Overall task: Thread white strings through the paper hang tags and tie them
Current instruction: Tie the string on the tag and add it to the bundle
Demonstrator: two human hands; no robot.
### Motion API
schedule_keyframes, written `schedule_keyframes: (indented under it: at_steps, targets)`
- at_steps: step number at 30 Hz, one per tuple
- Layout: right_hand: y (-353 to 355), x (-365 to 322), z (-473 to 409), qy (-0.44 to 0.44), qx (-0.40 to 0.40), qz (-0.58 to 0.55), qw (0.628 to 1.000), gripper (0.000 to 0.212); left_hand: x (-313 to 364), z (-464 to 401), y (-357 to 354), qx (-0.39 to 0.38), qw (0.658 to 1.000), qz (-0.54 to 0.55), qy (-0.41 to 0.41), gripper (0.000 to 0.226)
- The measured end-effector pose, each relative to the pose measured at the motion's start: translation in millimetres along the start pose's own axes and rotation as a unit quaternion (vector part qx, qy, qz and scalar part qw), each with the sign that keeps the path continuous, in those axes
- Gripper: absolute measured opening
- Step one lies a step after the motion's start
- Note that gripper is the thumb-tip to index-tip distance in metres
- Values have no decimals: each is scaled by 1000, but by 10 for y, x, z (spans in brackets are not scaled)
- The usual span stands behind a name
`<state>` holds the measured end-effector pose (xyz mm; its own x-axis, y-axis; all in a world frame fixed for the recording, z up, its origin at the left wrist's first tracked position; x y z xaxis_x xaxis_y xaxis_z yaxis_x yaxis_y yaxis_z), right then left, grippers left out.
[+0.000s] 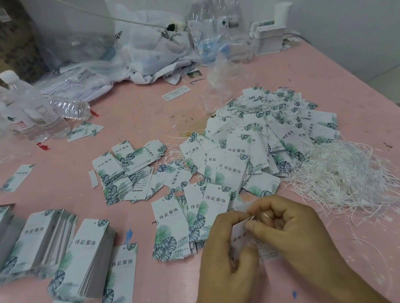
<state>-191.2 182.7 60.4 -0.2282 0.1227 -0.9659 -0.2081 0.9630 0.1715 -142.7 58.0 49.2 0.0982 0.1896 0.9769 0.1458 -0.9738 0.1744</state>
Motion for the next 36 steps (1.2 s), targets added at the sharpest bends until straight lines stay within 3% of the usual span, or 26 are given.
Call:
schedule_keyframes:
  at_steps: [2,5,7,9,13,17,23,27,32,36]
  targets:
    - [-4,26,-18,-9,-14,-4,1000,17,-123,-18,-49,-34,989,125,77,34]
    - [-16,70,-38,-31,-39,-43,998,19,-384,5,-171,-53,898,365,239,45]
    - [-24,104,-46,-46,-58,-73,995,23,-442,-5,-190,-49,866,417,271,45]
    - [-46,126,-50,-57,-78,-94,991,25,-428,-24,-190,-49,855,435,279,38]
    - [-96,178,-50,-80,-100,-139,982,24,-359,-44,-217,-72,868,415,264,24]
    - [-124,180,-28,-87,-110,-153,978,24,-433,-26,-216,-65,871,405,269,26]
    - [-174,190,-33,-87,-126,-125,980,14,-404,-56,-77,-18,937,278,210,23]
    - [-149,201,-34,-93,-144,-117,978,13,-371,-44,-100,-18,942,270,198,21]
    - [-154,207,-7,-109,-163,-102,975,27,-297,-18,-69,-5,956,252,152,11]
    - [-225,126,14,-57,-158,-22,986,25,-147,18,111,79,993,73,55,10]
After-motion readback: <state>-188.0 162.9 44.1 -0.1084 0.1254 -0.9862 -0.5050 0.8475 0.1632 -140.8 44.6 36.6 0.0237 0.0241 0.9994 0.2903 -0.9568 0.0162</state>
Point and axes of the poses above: each hand's wrist, its own z-axis away from the middle knuckle, its own y-axis out of the back of the hand, x = y × z, the point moved 10 cm from there along -z, towards the middle knuckle, and after that the axes turned 6 degrees about y, right-handed, at the moved point
